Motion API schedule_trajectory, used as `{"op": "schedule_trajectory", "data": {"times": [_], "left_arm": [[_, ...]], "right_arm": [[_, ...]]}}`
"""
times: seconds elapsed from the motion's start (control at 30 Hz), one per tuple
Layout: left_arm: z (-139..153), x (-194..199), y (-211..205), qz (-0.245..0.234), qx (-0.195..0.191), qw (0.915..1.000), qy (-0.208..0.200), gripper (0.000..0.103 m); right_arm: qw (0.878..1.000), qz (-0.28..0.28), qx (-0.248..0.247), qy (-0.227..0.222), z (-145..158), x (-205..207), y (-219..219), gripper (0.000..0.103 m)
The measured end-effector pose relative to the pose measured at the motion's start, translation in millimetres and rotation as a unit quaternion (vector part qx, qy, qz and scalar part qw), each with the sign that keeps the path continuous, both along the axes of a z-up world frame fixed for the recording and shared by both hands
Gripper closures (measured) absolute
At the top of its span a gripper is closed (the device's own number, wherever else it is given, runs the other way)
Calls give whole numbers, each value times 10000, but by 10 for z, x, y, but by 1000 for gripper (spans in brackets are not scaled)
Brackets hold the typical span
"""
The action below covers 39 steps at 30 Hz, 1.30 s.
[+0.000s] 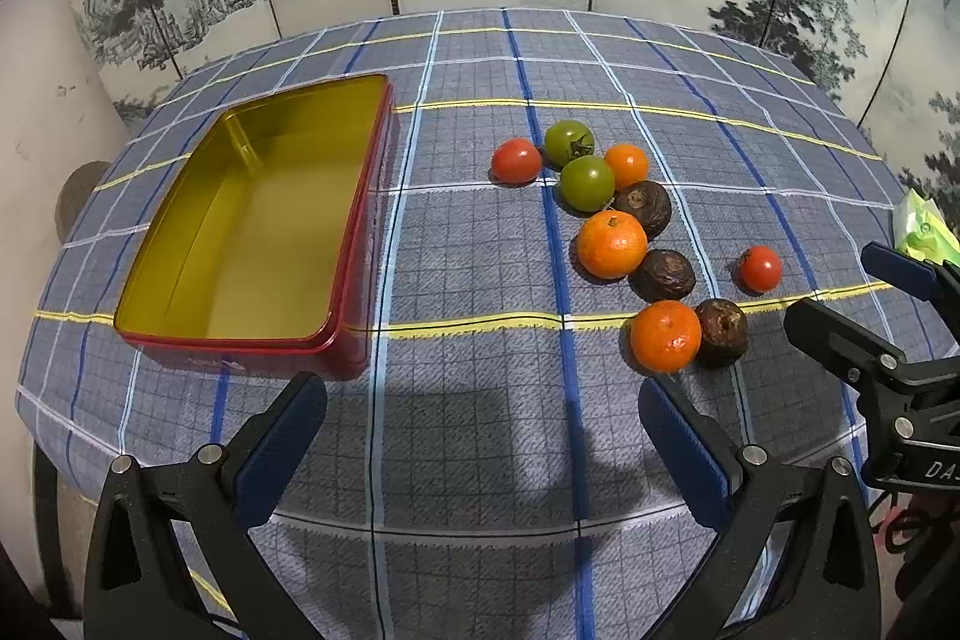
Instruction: Organize fruits
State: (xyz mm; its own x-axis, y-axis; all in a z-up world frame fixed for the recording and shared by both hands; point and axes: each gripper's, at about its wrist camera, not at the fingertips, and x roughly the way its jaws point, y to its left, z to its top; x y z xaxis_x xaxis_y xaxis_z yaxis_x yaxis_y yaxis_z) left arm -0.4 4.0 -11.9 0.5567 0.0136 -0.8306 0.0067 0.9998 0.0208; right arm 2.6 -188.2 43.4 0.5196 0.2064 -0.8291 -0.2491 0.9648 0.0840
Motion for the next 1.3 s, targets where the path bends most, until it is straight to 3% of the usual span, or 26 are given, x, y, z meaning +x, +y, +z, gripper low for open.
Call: {"op": "schedule_trajectory", "data": {"times": [0.73,1.3], "left_arm": [[-48,-23,-32,-63,21,10000,74,0],[-73,-2,-85,-117,71,9998,136,0]], "right_arm": [[9999,29,-30,110,-39,4,-18,11],[9996,71,-93,256,-92,33,-46,12]]}}
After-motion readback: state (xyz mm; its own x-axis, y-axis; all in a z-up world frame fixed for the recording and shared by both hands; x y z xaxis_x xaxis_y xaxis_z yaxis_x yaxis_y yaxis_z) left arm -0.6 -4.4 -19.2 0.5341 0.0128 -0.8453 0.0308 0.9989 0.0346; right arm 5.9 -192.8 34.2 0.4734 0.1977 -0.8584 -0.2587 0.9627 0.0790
